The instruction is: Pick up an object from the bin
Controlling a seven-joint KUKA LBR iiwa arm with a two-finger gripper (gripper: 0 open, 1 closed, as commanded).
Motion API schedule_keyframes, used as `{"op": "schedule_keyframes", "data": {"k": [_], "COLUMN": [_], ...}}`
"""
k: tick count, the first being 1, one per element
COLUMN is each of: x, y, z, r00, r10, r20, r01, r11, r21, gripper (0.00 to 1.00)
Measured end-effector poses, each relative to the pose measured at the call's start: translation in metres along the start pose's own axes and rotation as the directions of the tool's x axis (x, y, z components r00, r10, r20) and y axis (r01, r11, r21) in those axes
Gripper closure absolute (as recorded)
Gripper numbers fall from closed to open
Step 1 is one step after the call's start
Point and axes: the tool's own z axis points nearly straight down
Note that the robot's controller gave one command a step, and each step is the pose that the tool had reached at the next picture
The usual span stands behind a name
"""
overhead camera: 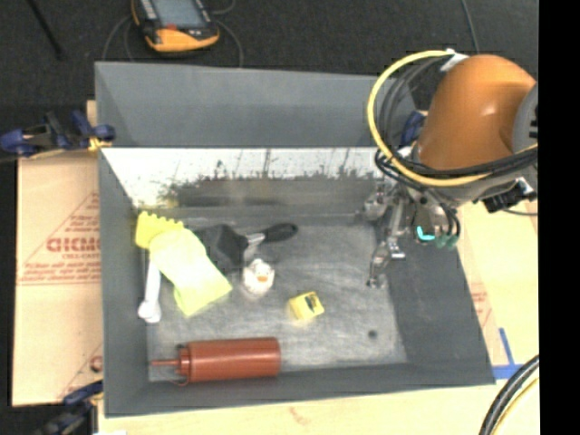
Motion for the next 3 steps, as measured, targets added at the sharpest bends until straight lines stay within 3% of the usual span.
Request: {"op": "schedule_keyframes", "data": {"k": [1,2,3], "x": [-0.001,0.008,0.023], "y": [0.0,0.02,0.05], "z": [-0.004,0.046,0.076], "r00": [1.0,0.995,0.98], "r10": [-0.002,-0.103,-0.199], "r20": [0.008,0.01,0.005], "r01": [0.002,0.103,0.199], "r11": [1.0,0.995,0.98], "r21": [0.001,0.002,0.001], "gripper": [0.0,0.0,0.0]}}
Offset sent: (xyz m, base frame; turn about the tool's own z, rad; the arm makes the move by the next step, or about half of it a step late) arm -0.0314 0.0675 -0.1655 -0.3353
